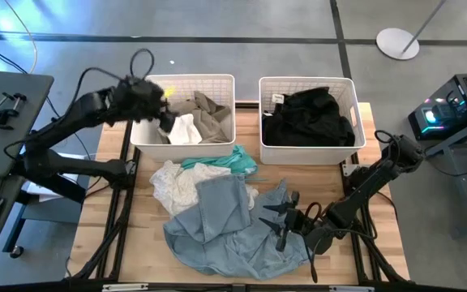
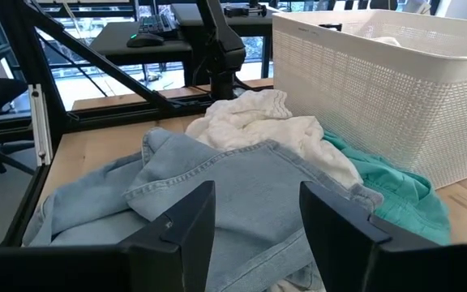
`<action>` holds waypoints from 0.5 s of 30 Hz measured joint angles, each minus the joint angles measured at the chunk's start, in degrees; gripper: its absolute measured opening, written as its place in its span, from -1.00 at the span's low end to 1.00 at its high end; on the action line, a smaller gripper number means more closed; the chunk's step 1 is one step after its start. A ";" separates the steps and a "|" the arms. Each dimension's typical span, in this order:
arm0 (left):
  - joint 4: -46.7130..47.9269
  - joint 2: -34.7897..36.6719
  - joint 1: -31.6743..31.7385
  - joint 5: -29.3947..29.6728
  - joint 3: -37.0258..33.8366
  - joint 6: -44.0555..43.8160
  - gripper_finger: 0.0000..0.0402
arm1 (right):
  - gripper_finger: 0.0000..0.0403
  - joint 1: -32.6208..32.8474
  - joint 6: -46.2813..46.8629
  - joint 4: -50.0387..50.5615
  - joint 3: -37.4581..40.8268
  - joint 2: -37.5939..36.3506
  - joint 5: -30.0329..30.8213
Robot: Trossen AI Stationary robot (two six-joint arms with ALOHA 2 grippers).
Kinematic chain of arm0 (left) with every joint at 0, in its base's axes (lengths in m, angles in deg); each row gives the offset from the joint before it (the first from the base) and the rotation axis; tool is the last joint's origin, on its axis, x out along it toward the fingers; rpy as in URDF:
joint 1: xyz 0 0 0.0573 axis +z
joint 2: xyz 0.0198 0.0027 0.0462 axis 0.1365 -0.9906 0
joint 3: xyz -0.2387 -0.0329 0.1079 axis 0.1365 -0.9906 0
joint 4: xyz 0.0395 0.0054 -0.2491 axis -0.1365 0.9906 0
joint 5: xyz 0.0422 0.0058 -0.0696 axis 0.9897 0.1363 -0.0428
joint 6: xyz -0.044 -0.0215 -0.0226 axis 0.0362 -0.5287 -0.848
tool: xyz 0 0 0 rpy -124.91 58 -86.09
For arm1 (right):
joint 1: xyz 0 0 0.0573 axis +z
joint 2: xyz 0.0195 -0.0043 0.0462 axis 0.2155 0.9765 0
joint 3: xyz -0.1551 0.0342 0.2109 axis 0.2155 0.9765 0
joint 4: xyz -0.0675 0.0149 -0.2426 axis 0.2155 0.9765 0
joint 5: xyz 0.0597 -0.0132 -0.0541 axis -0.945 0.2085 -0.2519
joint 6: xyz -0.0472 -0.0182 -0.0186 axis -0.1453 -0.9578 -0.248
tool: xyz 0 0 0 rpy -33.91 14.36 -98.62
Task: Sort clothes
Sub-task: Put the white dress into the left white laundry bin
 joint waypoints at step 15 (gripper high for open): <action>-0.40 -7.67 -47.55 2.60 -4.33 -3.62 -0.38 | -0.16 -1.86 -0.44 0.39 0.00 0.00 0.12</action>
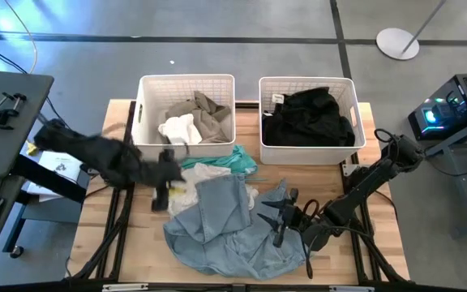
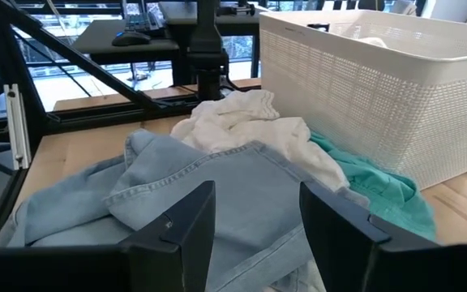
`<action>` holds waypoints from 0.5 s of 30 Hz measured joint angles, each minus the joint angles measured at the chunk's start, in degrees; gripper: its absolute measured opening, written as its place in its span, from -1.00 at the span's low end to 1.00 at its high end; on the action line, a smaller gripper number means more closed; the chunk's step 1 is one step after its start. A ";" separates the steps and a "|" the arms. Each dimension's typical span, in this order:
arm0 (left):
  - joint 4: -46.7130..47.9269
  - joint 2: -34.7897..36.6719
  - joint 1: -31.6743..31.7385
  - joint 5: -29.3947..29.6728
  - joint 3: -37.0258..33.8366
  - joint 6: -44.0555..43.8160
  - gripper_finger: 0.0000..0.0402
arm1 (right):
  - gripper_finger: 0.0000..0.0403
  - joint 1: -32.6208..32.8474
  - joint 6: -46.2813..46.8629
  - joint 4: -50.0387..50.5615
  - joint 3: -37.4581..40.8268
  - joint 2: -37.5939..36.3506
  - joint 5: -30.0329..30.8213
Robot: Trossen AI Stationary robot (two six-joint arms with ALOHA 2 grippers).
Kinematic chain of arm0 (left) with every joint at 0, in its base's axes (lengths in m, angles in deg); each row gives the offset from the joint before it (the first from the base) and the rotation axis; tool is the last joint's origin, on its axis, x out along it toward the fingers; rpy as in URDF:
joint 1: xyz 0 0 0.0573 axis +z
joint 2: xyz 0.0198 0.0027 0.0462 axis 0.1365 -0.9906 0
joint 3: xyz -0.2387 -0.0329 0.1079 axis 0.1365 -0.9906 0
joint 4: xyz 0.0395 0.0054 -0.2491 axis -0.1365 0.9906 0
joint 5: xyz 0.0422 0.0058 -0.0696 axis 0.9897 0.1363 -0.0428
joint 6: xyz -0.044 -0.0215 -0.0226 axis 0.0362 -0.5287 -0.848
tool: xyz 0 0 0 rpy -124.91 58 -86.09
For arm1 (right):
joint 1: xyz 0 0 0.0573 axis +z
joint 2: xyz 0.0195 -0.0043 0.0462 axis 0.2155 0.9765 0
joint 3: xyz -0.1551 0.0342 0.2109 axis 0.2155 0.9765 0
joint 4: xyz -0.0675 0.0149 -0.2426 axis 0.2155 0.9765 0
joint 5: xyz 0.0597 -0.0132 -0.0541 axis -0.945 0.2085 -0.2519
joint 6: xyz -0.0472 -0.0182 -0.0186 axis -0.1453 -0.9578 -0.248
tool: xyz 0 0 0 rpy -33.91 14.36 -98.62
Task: Sort clothes
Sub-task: Put the white dress into the left white laundry bin
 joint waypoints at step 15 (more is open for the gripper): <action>11.07 -25.86 -5.07 12.81 -2.59 -21.32 -0.34 | -0.16 -0.02 -0.08 0.00 0.00 0.00 -0.23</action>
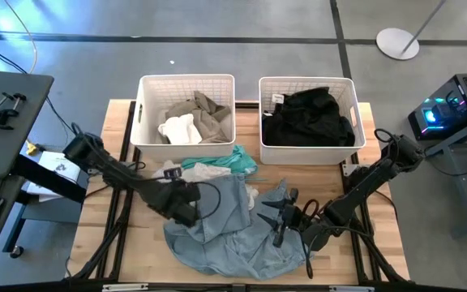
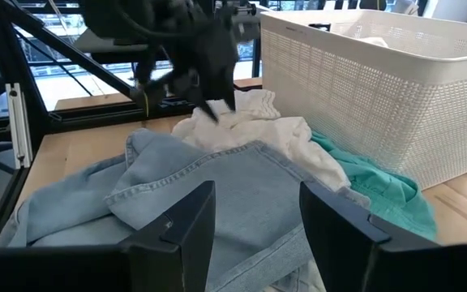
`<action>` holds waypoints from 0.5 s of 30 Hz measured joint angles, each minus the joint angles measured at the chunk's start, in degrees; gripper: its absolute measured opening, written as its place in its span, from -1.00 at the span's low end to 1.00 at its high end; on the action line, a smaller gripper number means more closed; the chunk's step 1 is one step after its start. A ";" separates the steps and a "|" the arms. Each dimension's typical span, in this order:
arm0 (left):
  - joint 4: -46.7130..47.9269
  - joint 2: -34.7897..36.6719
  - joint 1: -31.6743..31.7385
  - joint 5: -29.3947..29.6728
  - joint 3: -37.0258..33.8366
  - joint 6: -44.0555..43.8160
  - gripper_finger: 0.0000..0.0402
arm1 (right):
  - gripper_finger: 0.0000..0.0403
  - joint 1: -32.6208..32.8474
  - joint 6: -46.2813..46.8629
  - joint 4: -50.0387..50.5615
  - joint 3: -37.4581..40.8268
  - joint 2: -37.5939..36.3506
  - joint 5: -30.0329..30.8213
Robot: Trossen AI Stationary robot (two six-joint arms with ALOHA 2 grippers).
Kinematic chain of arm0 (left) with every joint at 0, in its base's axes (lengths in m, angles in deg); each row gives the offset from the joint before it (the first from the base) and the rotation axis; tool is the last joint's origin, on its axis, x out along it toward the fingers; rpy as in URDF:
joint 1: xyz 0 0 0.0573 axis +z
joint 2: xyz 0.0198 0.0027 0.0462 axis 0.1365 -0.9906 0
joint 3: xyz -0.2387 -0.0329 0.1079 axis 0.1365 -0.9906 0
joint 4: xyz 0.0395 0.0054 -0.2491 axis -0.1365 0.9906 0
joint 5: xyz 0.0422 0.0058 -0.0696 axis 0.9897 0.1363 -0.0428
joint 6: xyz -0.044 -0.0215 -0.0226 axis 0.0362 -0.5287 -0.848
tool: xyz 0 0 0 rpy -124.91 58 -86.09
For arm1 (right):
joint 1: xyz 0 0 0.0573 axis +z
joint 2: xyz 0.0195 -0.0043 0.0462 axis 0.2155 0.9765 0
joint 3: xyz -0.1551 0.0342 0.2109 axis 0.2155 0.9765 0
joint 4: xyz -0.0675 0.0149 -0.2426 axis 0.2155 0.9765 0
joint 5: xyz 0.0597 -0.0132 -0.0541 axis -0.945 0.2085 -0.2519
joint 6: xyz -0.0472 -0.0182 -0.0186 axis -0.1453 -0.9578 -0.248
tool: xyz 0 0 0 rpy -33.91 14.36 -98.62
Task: Sort clothes
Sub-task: Put the white dress into the left white laundry bin
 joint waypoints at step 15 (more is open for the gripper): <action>-20.83 2.31 6.18 -4.72 -19.88 -0.30 0.32 | -0.16 0.02 0.14 0.04 0.00 2.26 -2.00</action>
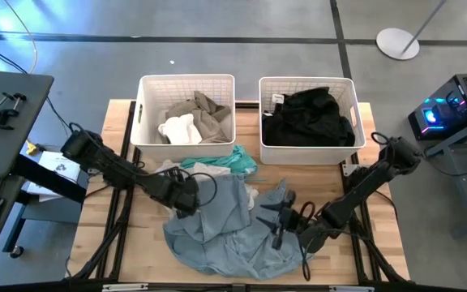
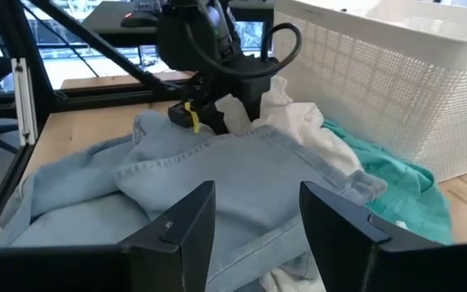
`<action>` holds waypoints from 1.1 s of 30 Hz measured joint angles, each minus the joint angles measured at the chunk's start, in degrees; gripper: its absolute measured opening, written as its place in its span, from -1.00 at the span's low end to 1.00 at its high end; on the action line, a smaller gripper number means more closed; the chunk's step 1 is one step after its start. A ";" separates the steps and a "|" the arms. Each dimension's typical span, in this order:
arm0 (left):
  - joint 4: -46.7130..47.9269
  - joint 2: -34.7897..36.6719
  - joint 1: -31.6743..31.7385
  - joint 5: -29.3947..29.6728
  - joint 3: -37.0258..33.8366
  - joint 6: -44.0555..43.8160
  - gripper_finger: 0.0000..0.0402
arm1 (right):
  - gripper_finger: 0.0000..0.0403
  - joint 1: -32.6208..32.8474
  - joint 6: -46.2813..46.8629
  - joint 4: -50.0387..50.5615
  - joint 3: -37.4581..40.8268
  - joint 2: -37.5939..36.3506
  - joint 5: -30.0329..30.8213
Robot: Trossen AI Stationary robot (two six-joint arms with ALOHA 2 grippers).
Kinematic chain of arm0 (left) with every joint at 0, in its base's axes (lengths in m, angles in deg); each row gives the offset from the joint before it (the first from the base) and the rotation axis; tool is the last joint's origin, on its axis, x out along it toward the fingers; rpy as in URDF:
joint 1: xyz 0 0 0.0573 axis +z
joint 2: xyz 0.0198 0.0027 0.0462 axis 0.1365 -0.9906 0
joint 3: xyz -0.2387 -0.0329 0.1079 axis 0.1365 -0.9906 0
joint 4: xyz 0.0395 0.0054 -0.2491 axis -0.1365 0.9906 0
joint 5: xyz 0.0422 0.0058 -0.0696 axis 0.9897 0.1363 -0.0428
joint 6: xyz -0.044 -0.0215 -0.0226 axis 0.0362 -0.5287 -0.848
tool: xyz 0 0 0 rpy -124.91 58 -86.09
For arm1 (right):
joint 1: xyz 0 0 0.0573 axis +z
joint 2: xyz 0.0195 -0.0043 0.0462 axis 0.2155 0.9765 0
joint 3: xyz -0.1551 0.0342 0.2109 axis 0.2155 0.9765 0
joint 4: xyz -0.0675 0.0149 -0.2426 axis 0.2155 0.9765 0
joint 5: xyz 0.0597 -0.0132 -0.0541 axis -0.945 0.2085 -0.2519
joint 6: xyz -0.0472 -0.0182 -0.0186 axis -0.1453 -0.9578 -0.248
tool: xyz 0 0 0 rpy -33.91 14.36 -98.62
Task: Sort clothes
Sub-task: Put the white dress into the left white laundry bin
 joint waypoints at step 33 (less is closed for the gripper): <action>31.60 -0.17 -10.32 43.25 74.96 30.84 -0.99 | -0.16 0.02 0.82 -0.06 0.00 0.41 -1.10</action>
